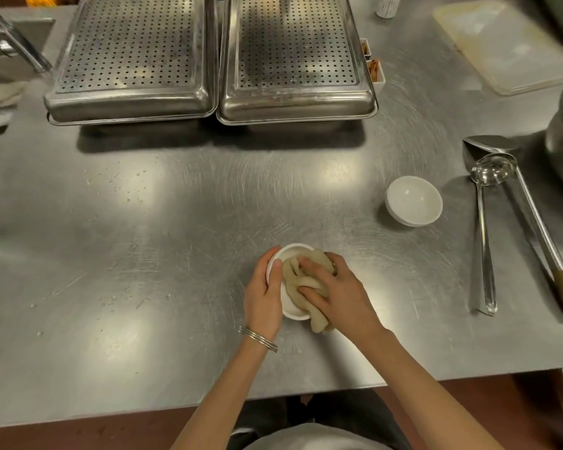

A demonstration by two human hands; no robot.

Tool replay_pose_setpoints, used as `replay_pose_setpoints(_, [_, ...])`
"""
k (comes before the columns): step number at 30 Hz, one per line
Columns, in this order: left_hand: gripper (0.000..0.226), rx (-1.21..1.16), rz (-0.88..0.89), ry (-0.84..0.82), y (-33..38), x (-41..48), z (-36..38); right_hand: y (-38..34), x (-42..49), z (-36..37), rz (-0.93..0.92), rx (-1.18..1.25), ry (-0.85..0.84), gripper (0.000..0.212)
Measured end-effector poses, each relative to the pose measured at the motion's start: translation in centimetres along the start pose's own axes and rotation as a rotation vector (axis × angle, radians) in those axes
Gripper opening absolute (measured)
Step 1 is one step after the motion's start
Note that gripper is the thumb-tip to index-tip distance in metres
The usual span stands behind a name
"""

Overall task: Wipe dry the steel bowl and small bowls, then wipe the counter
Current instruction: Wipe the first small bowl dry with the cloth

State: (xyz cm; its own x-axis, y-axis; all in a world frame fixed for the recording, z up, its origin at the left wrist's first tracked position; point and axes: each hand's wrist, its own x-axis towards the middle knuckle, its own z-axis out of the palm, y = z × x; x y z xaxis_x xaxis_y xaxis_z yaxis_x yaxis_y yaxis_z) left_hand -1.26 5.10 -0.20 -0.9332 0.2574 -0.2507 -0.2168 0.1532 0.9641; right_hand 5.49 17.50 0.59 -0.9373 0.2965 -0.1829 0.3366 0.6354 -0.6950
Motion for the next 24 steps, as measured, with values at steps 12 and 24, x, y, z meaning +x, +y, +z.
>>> replay_pose_setpoints(12, [0.041,-0.195,-0.085,-0.066,-0.9,0.1,-0.8,-0.3,0.9,0.7,0.130,-0.022,0.071,0.032])
replay_pose_setpoints(24, [0.037,0.031,0.131,-0.046,-2.0,0.2,0.0,-1.0,0.2,2.2,0.095,-0.088,0.034,0.036])
